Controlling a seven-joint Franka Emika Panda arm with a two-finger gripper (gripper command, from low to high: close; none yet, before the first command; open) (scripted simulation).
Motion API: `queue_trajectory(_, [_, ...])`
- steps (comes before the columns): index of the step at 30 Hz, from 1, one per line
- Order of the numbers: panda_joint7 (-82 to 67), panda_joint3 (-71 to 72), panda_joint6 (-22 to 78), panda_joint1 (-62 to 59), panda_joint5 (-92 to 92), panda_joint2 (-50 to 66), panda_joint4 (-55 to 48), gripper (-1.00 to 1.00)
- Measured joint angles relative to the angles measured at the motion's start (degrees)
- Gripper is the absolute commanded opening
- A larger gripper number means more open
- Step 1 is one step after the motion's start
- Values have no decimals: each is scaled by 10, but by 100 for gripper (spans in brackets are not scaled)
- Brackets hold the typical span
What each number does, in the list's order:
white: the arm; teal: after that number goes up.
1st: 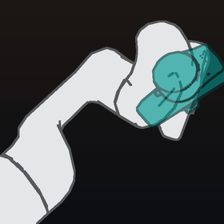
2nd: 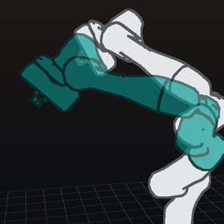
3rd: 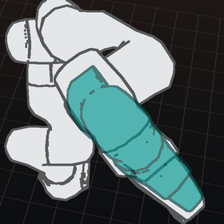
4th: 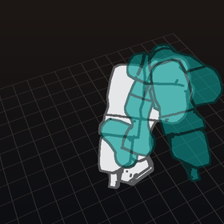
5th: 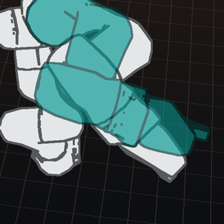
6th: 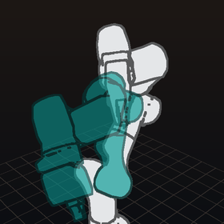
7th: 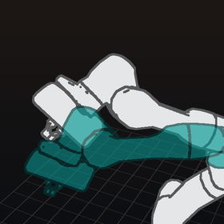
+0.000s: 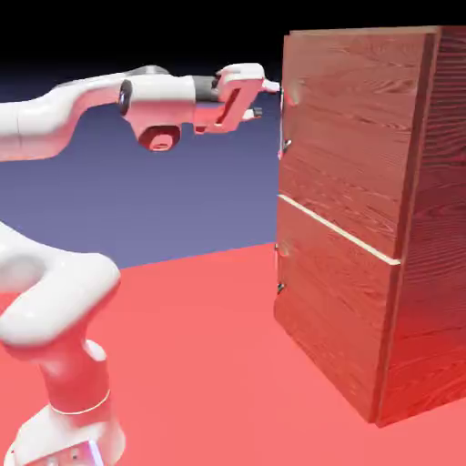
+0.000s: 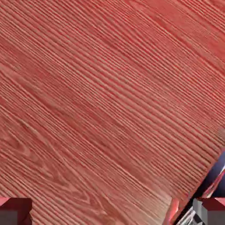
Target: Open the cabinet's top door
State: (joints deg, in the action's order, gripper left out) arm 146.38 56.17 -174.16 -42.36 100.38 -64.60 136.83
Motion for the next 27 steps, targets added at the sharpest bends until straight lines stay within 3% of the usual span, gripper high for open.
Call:
queue_trajectory(8, [196,106,0,-81,190,-60,-46,0])
queue_trajectory(14, [196,130,48,-187,226,-78,-107,0])
queue_trajectory(15, [196,131,49,-190,227,-79,-108,-100])
queue_trajectory(17, [196,131,49,-190,227,-79,-108,-100])
queue_trajectory(27, [196,19,298,-105,264,-251,80,-100])
